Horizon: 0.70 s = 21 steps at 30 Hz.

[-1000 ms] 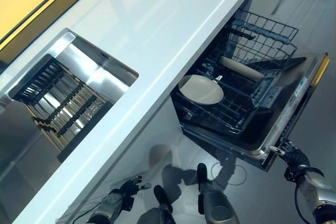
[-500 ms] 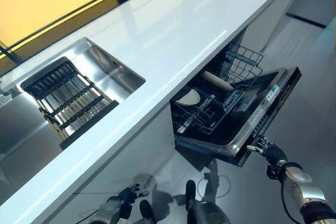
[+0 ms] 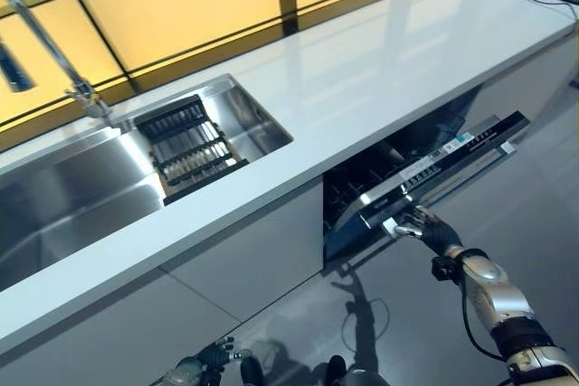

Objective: Take plates into dishwasher

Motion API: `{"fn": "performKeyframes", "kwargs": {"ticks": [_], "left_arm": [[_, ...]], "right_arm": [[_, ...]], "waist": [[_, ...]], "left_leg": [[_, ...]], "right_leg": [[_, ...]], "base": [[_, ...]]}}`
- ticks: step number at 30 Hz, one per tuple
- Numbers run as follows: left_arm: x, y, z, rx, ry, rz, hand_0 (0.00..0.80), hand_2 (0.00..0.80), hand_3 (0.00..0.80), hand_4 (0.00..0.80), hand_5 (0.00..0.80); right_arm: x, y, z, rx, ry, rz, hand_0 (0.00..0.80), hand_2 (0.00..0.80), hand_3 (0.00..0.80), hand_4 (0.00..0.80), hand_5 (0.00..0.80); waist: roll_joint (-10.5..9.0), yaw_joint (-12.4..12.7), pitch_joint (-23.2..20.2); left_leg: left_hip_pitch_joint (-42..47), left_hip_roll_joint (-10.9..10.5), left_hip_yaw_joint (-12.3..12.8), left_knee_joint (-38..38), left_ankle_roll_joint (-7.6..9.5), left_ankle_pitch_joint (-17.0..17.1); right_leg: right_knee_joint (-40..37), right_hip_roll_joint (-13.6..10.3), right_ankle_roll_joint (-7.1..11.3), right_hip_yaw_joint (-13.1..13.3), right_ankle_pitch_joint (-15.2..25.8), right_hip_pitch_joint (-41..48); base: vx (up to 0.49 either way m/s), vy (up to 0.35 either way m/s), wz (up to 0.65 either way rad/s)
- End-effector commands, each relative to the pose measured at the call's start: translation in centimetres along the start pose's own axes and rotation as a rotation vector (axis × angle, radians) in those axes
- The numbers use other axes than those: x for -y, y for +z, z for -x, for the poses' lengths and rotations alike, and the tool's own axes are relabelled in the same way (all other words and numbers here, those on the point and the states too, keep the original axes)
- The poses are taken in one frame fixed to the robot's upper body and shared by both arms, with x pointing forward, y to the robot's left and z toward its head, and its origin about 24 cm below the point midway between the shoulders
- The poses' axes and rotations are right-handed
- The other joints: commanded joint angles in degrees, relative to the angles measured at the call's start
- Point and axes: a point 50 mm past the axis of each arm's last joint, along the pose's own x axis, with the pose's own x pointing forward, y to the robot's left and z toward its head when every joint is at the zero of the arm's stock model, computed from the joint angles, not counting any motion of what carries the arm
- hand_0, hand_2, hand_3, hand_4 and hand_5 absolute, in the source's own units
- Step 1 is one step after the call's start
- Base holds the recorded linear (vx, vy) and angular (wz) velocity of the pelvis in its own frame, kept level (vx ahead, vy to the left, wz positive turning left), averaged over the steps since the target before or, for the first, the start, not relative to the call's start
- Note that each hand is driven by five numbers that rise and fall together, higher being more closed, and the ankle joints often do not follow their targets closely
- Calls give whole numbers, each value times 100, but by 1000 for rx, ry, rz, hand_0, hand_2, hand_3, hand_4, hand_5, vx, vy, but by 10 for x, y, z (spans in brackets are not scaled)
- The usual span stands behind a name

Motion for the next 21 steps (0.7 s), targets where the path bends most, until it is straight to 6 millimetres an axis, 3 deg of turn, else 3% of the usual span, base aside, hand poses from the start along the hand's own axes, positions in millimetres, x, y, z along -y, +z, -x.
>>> {"fn": "performKeyframes", "kwargs": {"ticks": [1, 6, 18, 21], "left_arm": [[-12, 14, 0, 41, 27, -40, 0, 0, 0, 0, 0], [-9, 12, 0, 35, 30, -32, 0, 0, 0, 0, 0], [-10, -1, 2, 3, 41, -15, 0, 0, 0, 0, 0], [-10, -1, 3, 9, 52, 1, 0, 0, 0, 0, 0]], "right_arm": [[-25, 56, -23, 212, 106, 18, 0, 0, 0, 0, 0], [-28, 52, -24, 201, 106, 16, 0, 0, 0, 0, 0], [-30, 40, -24, 161, 102, 23, 0, 0, 0, 0, 0], [-28, 34, -22, 141, 65, 144, 0, 0, 0, 0, 0]], "waist": [[-282, 167, 201], [-289, 226, 168], [-319, 317, 95], [-328, 326, 85]], "left_leg": [[165, -234, -4, -58, -188, -37], [175, -265, -83, -58, -174, -47], [228, -297, -161, -58, -159, -75], [235, -306, -182, -58, -151, -88]], "right_leg": [[-638, -33, 195, 392, -334, 805], [-638, -28, 180, 346, -360, 877], [-638, -17, 176, 264, -408, 998], [-638, -12, 178, 258, -419, 1016]], "base": [[36, 34, 63], [26, 32, 41], [4, 6, 2], [0, 0, 0]]}}
